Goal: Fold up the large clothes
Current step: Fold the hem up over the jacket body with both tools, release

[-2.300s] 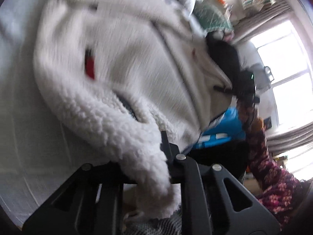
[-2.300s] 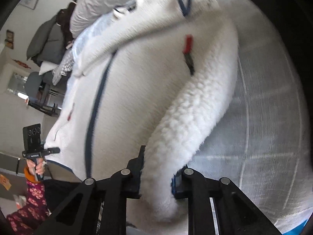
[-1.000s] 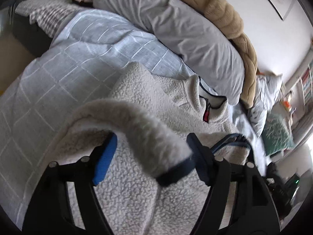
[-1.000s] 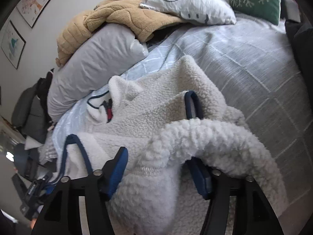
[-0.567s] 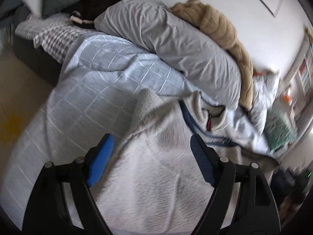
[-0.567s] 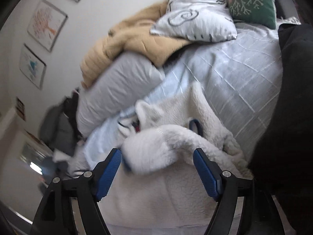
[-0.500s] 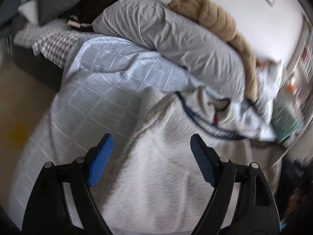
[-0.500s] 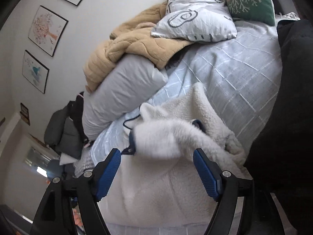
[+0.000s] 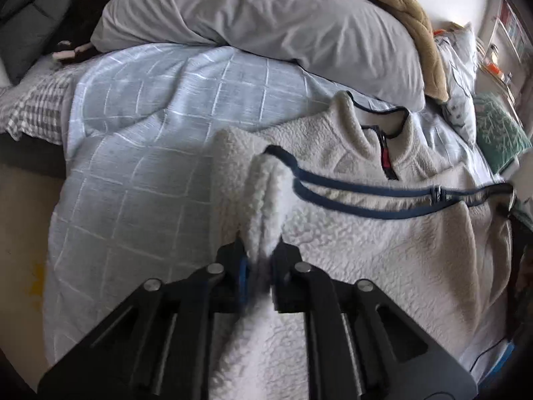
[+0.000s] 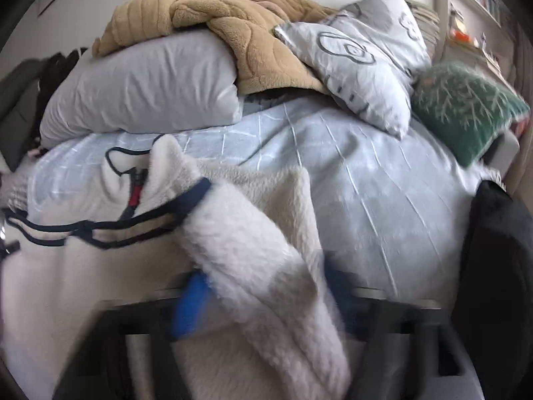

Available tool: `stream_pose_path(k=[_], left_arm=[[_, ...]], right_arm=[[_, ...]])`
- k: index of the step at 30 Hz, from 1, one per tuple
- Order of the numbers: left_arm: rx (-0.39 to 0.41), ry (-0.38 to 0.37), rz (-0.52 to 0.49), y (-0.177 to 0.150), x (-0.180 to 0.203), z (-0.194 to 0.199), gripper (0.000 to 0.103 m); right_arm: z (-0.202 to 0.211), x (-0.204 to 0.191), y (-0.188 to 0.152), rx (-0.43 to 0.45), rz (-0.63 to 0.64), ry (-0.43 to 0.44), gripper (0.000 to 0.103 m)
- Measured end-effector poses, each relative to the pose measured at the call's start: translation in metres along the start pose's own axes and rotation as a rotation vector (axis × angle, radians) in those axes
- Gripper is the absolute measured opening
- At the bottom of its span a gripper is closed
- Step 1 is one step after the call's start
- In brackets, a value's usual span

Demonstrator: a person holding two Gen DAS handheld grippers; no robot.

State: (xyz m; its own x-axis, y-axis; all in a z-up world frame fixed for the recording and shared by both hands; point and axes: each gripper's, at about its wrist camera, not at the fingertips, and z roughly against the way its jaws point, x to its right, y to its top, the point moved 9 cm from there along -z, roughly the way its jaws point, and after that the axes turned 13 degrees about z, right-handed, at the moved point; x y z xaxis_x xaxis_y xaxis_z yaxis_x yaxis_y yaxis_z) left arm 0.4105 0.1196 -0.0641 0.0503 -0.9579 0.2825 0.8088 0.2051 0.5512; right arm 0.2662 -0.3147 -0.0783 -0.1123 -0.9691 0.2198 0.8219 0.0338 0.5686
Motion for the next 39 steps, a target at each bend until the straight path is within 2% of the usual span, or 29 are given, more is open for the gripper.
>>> stream_pose_path(k=[2,6,9,12,16,18,20,22,23,26,27,29,31,33,34,35,39], left_arm=[[0.089,0.025,-0.018,0.016,0.010,0.012,0.012],[0.226,0.035,0.001,0.058,0.030,0.030,0.012],[0.317,0.059,0.017,0.097,0.045,0.027,0.012],[0.363,0.106,0.037,0.125,0.054,0.001,0.012],[0.390,0.184,0.040,0.139,0.049,-0.052,0.012],[0.364,0.230,0.026,0.135,0.041,-0.087,0.012],[0.286,0.254,0.041,0.124,0.027,-0.123,0.013],[0.185,0.230,0.097,0.119,0.014,-0.148,0.013],[0.159,0.214,0.117,0.119,0.010,-0.153,0.014],[0.116,0.177,0.188,0.118,-0.005,-0.158,0.027],[0.110,0.176,0.206,0.117,-0.009,-0.157,0.037],[0.092,0.193,0.242,0.116,-0.018,-0.152,0.062],[0.069,0.169,0.265,0.113,-0.021,-0.141,0.065],[0.055,0.144,0.273,0.105,-0.019,-0.117,0.070],[0.042,0.133,0.262,0.099,-0.017,-0.103,0.077],[0.034,0.125,0.250,0.094,-0.016,-0.094,0.079],[-0.018,0.116,0.171,0.059,0.001,-0.051,0.081]], right_arm=[[-0.014,0.006,0.003,-0.033,-0.012,-0.008,0.016],[-0.008,0.026,0.029,0.055,-0.011,-0.079,0.015],[-0.006,0.045,0.064,0.127,-0.056,-0.128,0.015],[-0.015,0.058,0.093,0.155,-0.105,-0.140,0.015],[-0.068,0.063,0.119,0.114,-0.103,-0.185,0.015],[-0.097,0.059,0.121,0.084,-0.062,-0.207,0.015],[-0.138,0.053,0.109,0.022,-0.018,-0.220,0.015],[-0.173,0.049,0.092,-0.050,-0.007,-0.194,0.015],[-0.182,0.048,0.087,-0.075,-0.010,-0.176,0.016],[-0.192,0.050,0.084,-0.109,-0.016,-0.151,0.017],[-0.194,0.050,0.082,-0.117,-0.021,-0.143,0.019],[-0.194,0.052,0.082,-0.127,-0.024,-0.145,0.023],[-0.184,0.051,0.082,-0.127,-0.006,-0.160,0.037],[-0.165,0.052,0.082,-0.127,0.008,-0.194,0.062],[-0.152,0.052,0.080,-0.127,0.017,-0.192,0.064],[-0.139,0.051,0.078,-0.122,0.025,-0.176,0.067],[-0.088,0.053,0.064,-0.127,0.017,-0.114,0.073]])
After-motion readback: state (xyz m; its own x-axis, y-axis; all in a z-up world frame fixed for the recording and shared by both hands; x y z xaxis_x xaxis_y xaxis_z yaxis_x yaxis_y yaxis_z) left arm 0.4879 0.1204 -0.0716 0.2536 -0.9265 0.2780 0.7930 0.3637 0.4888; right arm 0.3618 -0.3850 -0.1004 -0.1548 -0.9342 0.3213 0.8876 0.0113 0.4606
